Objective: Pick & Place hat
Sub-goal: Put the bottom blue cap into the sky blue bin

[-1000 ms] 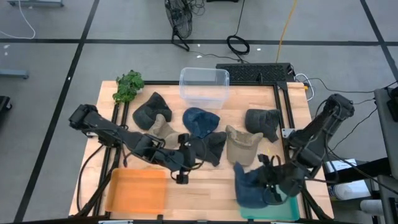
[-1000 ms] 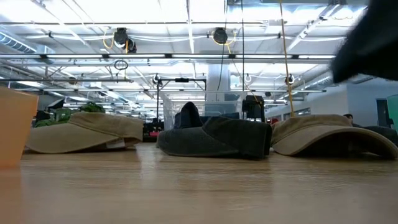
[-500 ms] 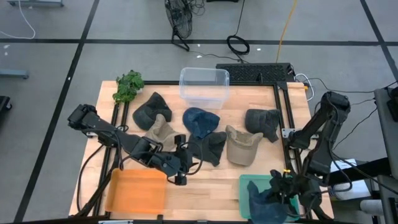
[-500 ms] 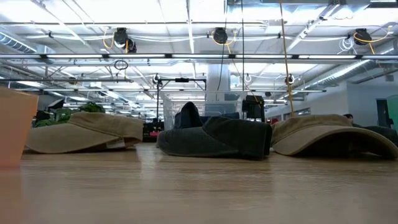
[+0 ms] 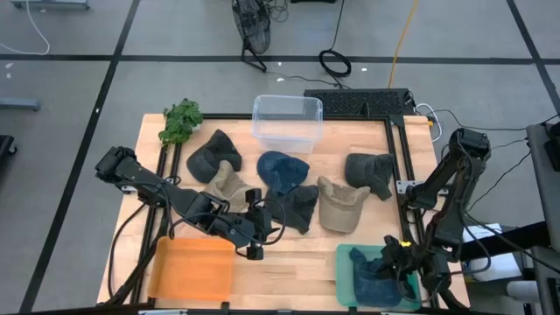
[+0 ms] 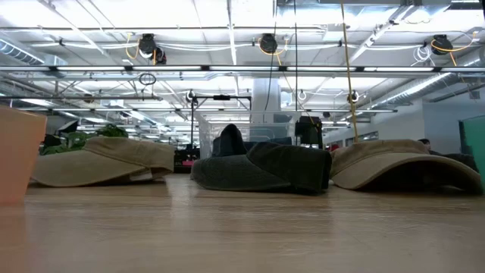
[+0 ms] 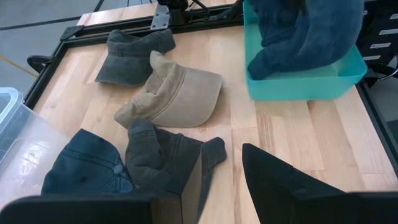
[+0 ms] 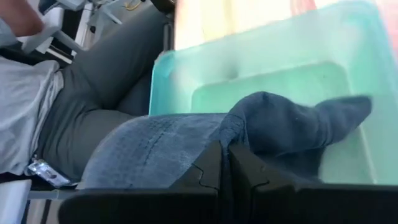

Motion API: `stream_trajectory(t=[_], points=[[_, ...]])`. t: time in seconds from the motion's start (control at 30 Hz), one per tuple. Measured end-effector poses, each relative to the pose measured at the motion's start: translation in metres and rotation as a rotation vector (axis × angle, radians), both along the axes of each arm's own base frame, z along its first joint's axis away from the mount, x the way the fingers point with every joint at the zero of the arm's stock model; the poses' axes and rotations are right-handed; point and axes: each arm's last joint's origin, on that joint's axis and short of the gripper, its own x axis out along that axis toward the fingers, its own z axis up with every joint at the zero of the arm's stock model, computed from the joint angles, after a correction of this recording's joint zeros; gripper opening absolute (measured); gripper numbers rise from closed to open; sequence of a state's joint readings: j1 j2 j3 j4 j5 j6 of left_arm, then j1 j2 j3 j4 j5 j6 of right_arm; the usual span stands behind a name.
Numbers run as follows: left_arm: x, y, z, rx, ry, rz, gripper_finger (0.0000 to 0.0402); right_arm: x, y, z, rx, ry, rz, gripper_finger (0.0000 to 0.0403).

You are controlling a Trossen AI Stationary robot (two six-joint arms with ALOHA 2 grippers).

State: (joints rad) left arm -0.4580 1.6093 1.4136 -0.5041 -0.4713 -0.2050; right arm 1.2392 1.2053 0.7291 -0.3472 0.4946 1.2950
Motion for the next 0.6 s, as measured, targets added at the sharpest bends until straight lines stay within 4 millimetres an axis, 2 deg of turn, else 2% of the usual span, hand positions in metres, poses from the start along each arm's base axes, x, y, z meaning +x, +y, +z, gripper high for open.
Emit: stream_trajectory(t=[0.3, 0.43, 0.6], points=[[0.0, 0.0, 0.0, -0.005, 0.001, 0.003, 0.0129, -0.004, -0.006, -0.025, 0.099, 0.084, -0.018, 0.0005], [0.0, 0.0, -0.001, -0.005, 0.001, 0.003, 0.0129, -0.005, -0.007, -0.027, 0.113, 0.091, -0.024, 0.003], [-0.001, 0.001, -0.011, 0.003, 0.022, 0.003, 0.0129, -0.005, -0.007, -0.027, 0.132, 0.111, -0.026, 0.0077]])
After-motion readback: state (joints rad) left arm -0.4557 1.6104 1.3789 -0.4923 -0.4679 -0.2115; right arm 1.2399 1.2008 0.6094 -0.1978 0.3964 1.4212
